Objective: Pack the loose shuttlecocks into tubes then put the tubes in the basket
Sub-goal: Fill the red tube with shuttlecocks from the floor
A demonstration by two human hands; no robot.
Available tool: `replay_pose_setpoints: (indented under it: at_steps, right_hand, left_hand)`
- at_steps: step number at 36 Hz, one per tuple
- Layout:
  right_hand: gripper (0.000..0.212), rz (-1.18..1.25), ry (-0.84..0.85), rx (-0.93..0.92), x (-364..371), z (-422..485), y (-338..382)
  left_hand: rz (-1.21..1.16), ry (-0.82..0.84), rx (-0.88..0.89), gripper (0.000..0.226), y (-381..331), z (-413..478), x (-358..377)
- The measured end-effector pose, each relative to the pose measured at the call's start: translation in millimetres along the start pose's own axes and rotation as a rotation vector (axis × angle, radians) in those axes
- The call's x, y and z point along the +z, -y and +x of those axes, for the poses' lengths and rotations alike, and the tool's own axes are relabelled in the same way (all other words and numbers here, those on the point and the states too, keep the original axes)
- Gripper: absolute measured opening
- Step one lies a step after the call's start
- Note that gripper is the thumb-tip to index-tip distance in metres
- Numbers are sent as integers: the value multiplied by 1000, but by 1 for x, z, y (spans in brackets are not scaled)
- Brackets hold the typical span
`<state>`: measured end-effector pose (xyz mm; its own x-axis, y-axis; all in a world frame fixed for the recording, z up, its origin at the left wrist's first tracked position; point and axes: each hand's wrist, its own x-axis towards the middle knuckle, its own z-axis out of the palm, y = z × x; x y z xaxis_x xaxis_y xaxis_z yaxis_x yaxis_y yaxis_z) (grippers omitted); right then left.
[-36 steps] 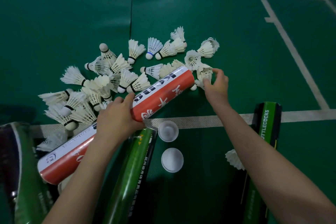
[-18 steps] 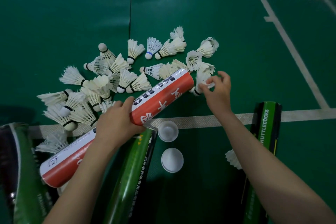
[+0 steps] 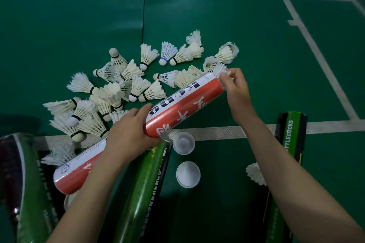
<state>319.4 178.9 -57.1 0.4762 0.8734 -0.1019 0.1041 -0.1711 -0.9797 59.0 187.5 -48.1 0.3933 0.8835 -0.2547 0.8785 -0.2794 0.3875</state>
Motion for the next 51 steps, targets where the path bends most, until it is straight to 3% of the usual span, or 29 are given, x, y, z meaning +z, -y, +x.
replay_pose_setpoints:
  at_steps: [5, 9, 15, 19, 22, 26, 32, 36, 41, 46, 48, 51]
  right_hand:
    - [59, -7, 136, 53, -1, 0, -3]
    - [71, -70, 253, 56, 2, -4, -8]
    - [59, -42, 283, 119, 9, 5, -15]
    - [54, -121, 71, 40, 17, 29, -19]
    - [39, -248, -36, 105, 23, 59, -19]
    - [38, -438, 71, 185, 33, 86, -20]
    - [48, -503, 175, 218, 47, 96, -21]
    - [51, -538, 86, 205, 49, 91, -18]
    - [42, -452, -152, 40, 44, 77, -13]
    - [16, -202, -335, -70, 32, 55, -6]
    - [7, -108, -354, -55, 26, 51, -1]
    - [12, -64, -274, -21, 19, 42, 7]
  left_hand:
    - [-22, -24, 4, 98, 1, 2, -2]
    - [66, -9, 23, 95, -2, 5, -3]
    - [74, 7, -33, 93, 0, 13, -2]
    - [41, 3, -90, 94, -3, 19, 0]
    - [3, -26, -120, 92, 2, 21, 2]
    - [-31, -37, -139, 96, 8, 20, 5]
    - [-37, -33, -171, 94, 20, 18, 7]
    - [-29, -36, -177, 90, 28, 15, 8]
    - [-28, -36, -178, 89, 29, 12, 8]
    - [-30, -29, -165, 90, 29, 10, 7]
    - [-23, -26, -148, 91, 29, 8, 6]
    - [0, -1, -117, 95, 27, 6, 4]
